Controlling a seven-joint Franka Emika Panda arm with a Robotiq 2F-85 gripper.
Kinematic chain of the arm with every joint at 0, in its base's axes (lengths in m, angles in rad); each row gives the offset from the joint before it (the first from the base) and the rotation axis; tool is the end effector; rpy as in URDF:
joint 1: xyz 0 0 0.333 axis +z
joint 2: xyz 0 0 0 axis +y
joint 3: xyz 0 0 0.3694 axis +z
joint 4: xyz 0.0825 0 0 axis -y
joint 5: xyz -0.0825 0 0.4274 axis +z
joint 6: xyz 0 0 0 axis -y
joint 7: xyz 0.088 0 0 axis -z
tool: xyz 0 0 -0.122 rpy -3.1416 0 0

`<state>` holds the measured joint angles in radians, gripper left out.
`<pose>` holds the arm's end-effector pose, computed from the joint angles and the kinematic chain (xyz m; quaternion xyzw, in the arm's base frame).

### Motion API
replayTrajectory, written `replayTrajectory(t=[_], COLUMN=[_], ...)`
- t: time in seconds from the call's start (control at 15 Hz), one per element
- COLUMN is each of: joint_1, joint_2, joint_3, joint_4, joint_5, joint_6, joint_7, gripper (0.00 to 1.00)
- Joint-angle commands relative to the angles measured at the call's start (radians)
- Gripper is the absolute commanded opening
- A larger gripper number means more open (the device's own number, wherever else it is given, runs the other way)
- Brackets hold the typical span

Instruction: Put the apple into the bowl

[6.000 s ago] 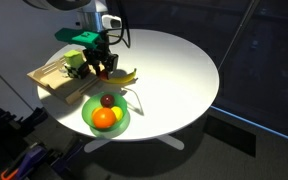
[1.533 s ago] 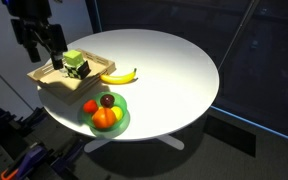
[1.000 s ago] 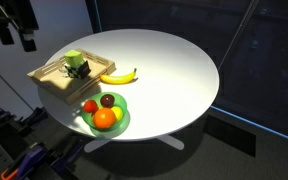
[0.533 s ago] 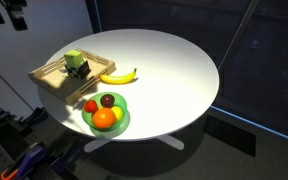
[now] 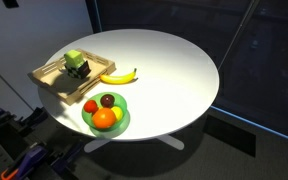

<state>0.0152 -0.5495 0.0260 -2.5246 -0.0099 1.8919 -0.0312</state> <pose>0.3801 0.0152 0.4699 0.9984 0.0357 -0.0416 0.0115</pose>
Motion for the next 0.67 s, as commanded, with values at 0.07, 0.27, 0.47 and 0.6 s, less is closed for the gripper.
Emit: replayTrajectory(t=[0.07,0.27,0.47,0.6], joint_1=[0.005,0.006,0.008,0.003], joint_2=[-0.04,-0.051,-0.062,-0.047], joint_3=[0.011,0.013,0.011,0.008], joint_4=[0.027,0.031,0.026,0.016], joint_5=[0.025,0.04,0.05,0.031], joint_6=[-0.023,-0.039,-0.042,-0.015], joint_7=[0.062,0.082,0.078,0.057], gripper=[1.0,1.0,1.0,1.0])
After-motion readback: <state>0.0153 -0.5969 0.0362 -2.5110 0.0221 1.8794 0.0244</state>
